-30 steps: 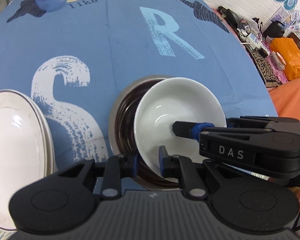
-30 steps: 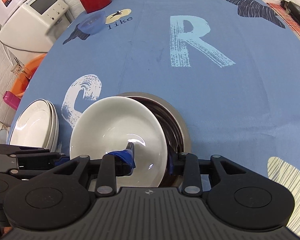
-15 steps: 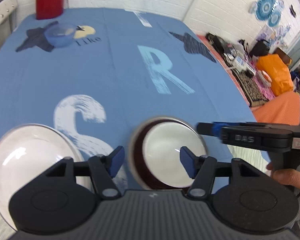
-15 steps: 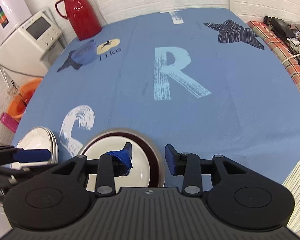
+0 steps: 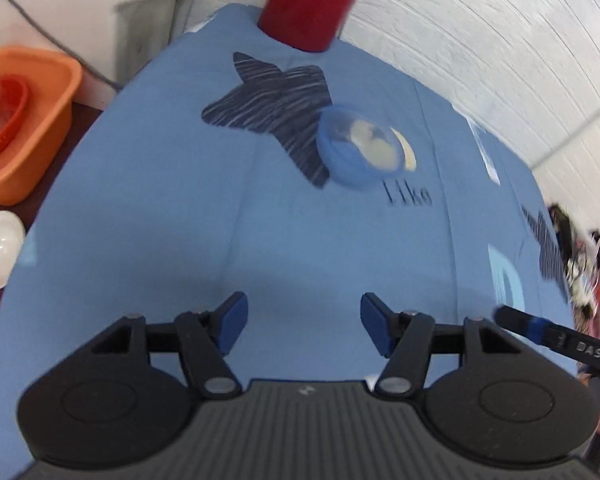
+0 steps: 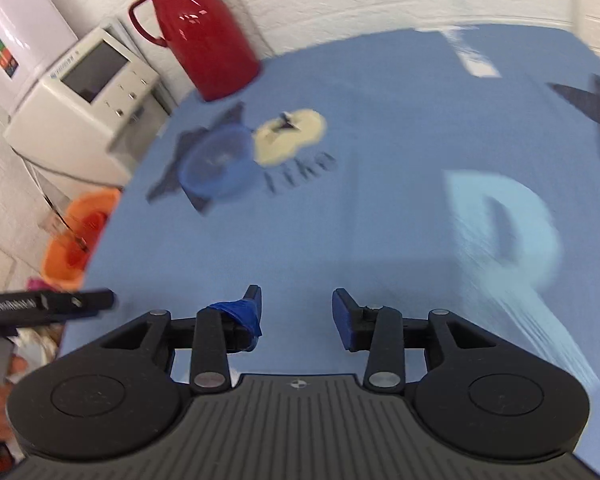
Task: Organize plates and bowls
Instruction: 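Reach both tools to the clear blue bowl and grasp its rim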
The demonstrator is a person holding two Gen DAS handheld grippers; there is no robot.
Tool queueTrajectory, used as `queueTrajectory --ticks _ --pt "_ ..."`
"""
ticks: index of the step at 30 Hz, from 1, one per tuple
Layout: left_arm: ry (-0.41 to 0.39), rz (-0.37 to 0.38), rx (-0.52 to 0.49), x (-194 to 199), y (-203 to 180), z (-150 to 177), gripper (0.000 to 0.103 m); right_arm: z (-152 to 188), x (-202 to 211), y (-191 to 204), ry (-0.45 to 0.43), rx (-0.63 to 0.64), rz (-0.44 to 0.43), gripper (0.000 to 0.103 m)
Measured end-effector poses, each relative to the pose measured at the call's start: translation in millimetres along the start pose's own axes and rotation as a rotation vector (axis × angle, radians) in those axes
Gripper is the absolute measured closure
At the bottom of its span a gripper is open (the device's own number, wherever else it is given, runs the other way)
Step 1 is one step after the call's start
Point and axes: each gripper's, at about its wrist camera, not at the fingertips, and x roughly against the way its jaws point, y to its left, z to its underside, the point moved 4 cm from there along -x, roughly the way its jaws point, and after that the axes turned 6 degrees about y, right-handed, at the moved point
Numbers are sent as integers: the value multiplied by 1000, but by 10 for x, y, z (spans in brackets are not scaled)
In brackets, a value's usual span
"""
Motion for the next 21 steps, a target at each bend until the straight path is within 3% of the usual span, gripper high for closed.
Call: queueTrajectory --ticks 4,8,12,18,21 --pt "-31 -1 1 -248 -53 -514 40 -584 -476 225 -61 -34 -102 79" --pt "-36 -41 7 -565 -100 -911 40 -975 -929 381 -19 20 -29 78" --pt "-27 -106 -26 -878 -169 -1125 40 -1145 -1245 447 5 100 81 77" --pt "-41 -172 -17 -1104 -109 -1167 42 -1156 -1522 504 74 179 144 74" --pt "-42 -168 -19 -1117 -115 -1153 58 -1165 -1526 513 73 185 123 77"
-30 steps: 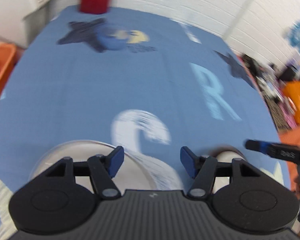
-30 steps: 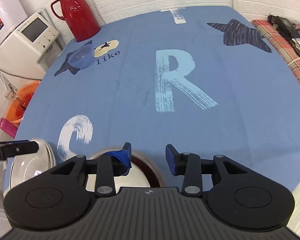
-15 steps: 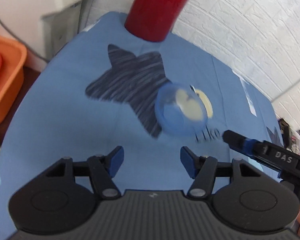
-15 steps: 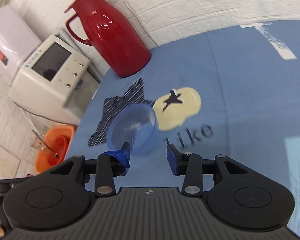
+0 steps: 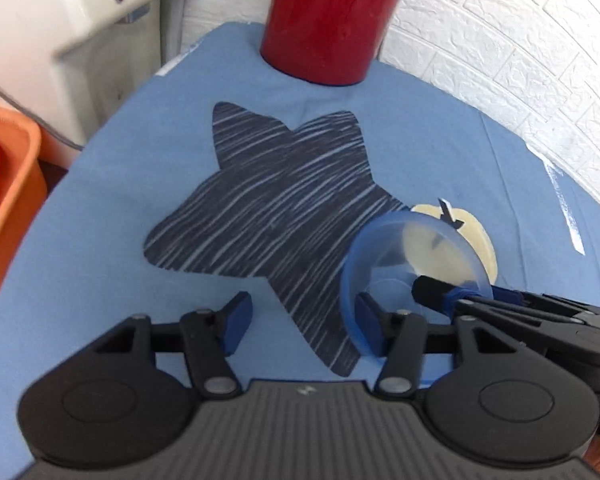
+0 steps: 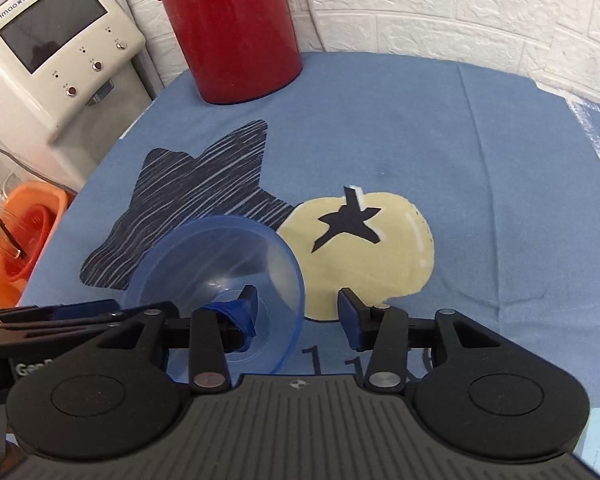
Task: Organize plates and bowls
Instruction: 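Reach both tools to the clear blue bowl and grasp its rim, then carry the blue bowl into the red-and-white bowl and open both tools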
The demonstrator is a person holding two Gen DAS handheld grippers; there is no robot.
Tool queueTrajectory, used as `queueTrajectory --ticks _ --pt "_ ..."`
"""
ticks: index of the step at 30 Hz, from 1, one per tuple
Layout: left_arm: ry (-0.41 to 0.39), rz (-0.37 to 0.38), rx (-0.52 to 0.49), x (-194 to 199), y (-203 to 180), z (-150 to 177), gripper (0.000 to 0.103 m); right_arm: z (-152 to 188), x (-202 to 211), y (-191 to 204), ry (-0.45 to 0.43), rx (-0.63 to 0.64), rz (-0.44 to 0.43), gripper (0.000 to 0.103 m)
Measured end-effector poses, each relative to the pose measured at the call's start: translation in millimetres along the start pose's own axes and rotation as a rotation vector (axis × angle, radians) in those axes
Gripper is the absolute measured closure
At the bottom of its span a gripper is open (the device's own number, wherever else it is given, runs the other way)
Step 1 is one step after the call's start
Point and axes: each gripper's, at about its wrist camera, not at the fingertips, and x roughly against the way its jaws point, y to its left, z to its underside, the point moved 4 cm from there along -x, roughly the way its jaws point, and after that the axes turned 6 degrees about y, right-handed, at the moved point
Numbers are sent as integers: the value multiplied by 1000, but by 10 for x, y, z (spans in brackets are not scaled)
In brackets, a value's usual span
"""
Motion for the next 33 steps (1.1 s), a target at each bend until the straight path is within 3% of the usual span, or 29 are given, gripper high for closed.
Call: queueTrajectory --ticks 2,4,9,15,24,29,33 --pt "10 10 -24 -7 -54 5 97 21 15 8 -4 -32 -70 85" --pt "40 74 -10 11 -70 50 103 79 46 49 7 -64 -136 89" --pt "22 100 -42 329 -128 254 103 270 366 96 14 -67 -156 87" --pt "9 176 -126 969 -434 774 103 760 1004 52 10 -45 -102 83" --pt "63 275 -315 1700 -1097 2309 103 2228 2137 -155 33 -46 19 80" --pt "94 274 -428 1844 -1331 3085 103 2962 2408 -281 64 -100 36 81" --pt "111 259 -482 1826 -1401 3429 103 3290 2459 -338 73 -113 45 81"
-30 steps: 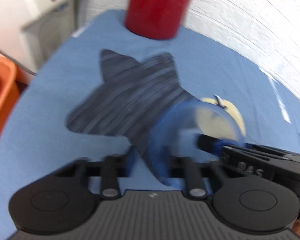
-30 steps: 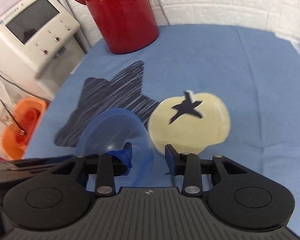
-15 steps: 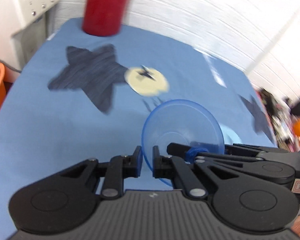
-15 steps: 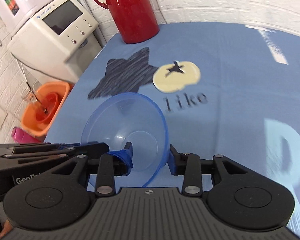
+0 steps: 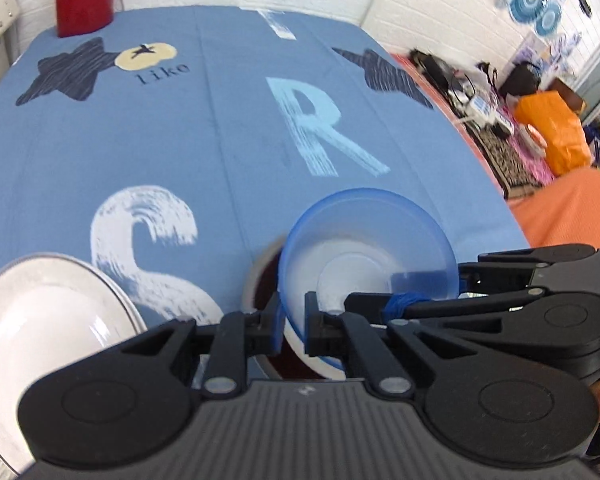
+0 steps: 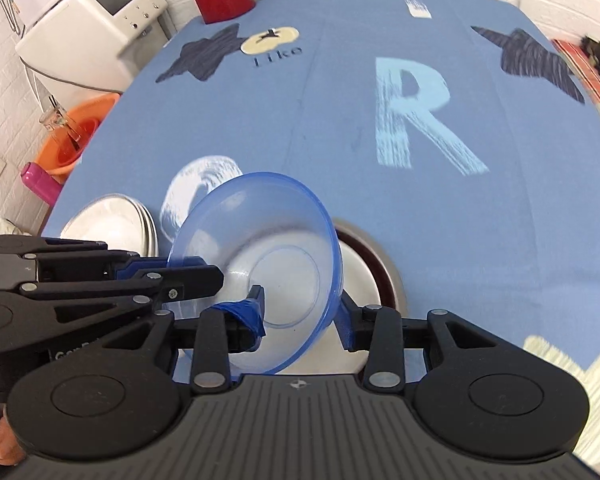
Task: Organize plates and bowls
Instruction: 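Carry the blue bowl into the red-and-white bowl and open both tools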
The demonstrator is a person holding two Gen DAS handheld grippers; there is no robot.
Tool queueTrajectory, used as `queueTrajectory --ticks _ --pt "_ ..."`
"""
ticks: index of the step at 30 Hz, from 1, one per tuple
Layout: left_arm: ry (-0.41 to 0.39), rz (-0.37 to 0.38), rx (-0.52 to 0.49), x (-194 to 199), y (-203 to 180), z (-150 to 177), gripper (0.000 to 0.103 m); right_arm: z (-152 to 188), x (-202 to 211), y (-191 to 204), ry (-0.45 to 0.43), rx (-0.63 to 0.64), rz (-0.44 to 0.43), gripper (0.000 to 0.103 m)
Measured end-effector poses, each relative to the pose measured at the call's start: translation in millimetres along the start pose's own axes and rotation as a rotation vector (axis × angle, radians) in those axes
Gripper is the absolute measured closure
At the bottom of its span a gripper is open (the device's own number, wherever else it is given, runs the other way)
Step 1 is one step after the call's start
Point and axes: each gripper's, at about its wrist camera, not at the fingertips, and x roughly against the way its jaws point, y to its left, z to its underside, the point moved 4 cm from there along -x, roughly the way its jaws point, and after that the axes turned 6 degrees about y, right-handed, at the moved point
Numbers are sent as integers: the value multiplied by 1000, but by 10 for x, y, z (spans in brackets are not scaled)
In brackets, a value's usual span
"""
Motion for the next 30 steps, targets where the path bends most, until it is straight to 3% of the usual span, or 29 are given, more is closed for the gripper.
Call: queueTrajectory --ticks 10,12,14,16,25,30 --pt "16 -22 -52 -123 -59 42 102 95 -91 -133 -19 -8 16 82" --pt "18 -12 -40 -95 -21 37 89 137 -38 -135 -29 -10 21 82" --pt "11 -38 -25 -70 40 29 61 131 -2 -151 -39 -14 26 82" --pt "9 -24 -13 -47 100 23 52 115 17 -171 -44 -29 24 81" --pt "-11 1 32 73 246 78 51 147 108 -260 -90 -41 64 79" --pt "-67 31 33 224 196 124 48 291 233 -377 -158 -89 13 79"
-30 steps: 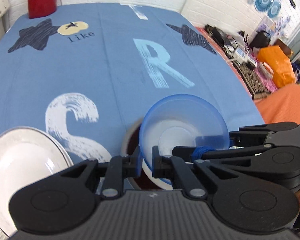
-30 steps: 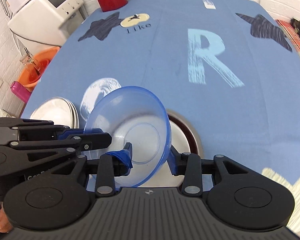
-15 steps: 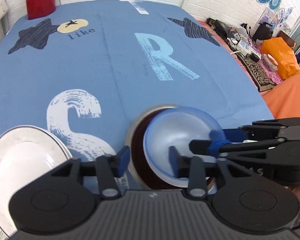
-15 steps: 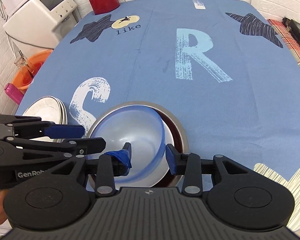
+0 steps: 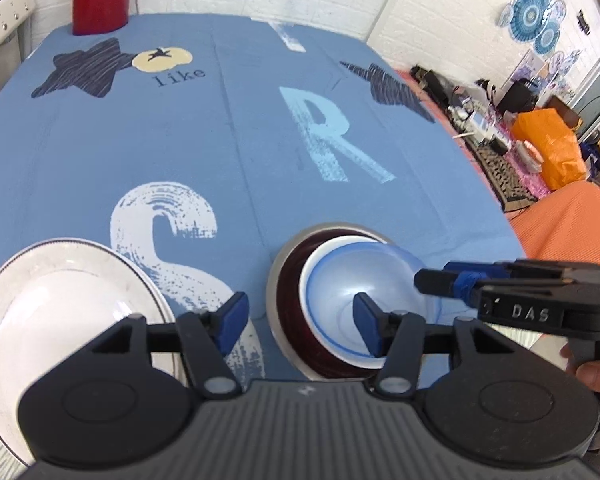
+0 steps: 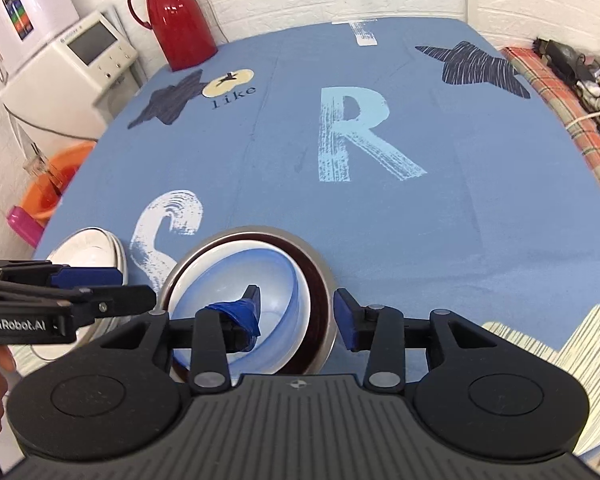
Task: Organize plates and bowls
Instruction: 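Carry the blue bowl into the red-and-white bowl and open both tools, then grasp the nested bowl stack rim with the left tool while the right tool grasps it too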
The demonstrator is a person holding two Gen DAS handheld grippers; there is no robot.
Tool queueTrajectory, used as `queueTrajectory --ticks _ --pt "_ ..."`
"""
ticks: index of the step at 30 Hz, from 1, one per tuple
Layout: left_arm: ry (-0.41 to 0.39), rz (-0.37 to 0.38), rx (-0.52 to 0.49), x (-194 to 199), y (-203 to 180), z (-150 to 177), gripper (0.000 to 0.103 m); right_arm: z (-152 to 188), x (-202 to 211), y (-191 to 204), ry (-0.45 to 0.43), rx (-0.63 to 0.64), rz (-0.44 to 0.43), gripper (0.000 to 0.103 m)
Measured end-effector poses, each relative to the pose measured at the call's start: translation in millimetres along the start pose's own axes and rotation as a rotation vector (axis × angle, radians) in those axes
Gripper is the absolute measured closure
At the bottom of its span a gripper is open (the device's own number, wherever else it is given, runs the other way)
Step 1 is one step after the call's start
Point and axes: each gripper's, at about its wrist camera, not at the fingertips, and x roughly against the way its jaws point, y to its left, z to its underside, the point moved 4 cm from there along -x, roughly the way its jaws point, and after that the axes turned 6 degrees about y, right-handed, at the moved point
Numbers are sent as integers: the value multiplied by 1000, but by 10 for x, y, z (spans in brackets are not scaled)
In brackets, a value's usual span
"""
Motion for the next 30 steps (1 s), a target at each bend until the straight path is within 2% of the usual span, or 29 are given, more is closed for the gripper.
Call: queueTrajectory --ticks 4,6,8,12,21,26,27,28,30 --pt "-45 25 -10 104 -83 46 48 95 46 -72 -68 -35 -30 78" --pt "-56 27 -18 119 -111 62 47 87 27 -123 -82 -31 -14 77" --pt "-51 35 -26 109 -130 72 47 101 -43 -185 -67 -36 -1 77" --pt "-46 31 -33 81 -144 58 47 130 -136 -258 -34 -75 -33 77" --pt "-79 44 13 206 -34 27 45 36 312 -160 -162 -41 -46 75" --pt "-95 12 7 245 37 104 45 173 99 -152 -67 -86 157 75" --pt "-103 5 7 258 50 126 45 206 46 -163 -33 -104 172 75" --pt "-117 -5 4 277 67 154 44 257 20 -163 -24 -114 144 75" --pt "-149 -30 -1 316 85 213 42 358 34 -125 -67 -132 31 74"
